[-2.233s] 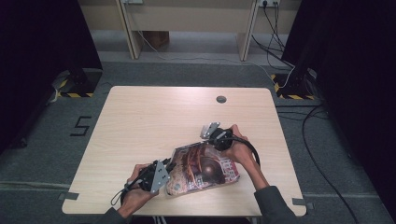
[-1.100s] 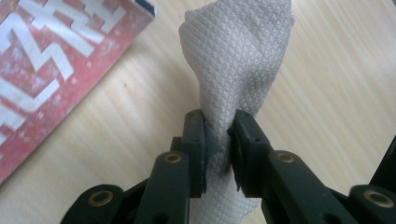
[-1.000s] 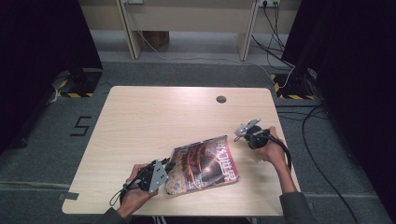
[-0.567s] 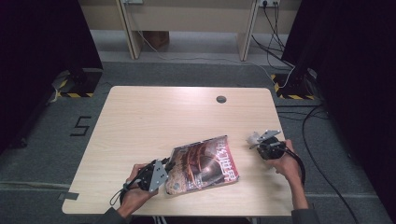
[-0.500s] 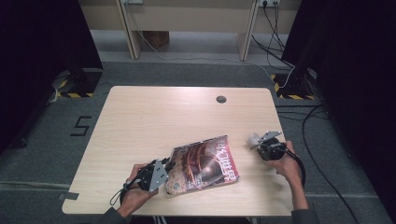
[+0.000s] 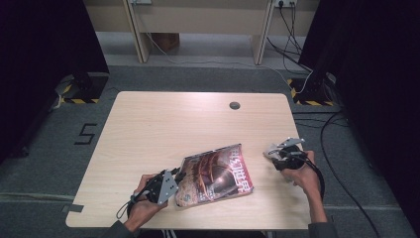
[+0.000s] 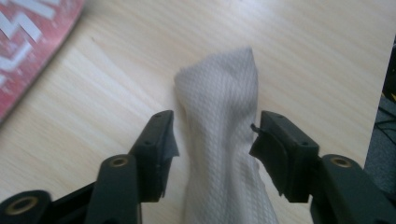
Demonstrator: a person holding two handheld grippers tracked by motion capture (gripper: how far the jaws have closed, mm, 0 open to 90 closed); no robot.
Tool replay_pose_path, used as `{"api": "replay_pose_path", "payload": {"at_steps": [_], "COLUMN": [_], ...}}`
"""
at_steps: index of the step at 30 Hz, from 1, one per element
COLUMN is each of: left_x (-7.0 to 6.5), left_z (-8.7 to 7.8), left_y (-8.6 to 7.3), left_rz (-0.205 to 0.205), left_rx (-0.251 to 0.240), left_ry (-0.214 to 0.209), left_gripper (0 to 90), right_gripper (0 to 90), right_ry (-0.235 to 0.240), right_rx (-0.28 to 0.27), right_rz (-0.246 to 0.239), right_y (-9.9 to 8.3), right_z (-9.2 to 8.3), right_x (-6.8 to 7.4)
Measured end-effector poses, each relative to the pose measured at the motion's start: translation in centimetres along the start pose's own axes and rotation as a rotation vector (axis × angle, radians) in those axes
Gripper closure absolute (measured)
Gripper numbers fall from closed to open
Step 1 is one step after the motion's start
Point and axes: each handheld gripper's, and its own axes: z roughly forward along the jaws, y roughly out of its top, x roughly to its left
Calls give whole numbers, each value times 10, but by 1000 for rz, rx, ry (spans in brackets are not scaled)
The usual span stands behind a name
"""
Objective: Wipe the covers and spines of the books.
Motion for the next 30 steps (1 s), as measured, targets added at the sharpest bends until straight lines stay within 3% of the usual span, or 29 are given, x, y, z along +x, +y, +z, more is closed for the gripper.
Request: {"api": "replay_pose_path", "payload": {"at_steps": [6, 11, 30], "left_x": [0, 0, 1], "left_z": [0, 0, 1], "left_y": [0, 0, -1], "left_rz": [-1, 3, -5], "left_rx": [0, 1, 2], "left_ry": [1, 0, -3], "left_gripper": [752, 752, 751], "right_gripper": [352, 326, 272], "right_ry": [22, 49, 159], "right_rx": [-82, -128, -211], "right_rz": [-27, -69, -208], "right_y": [15, 26, 77], "right_z": [-9, -11, -1], "right_x": [15, 29, 94]}}
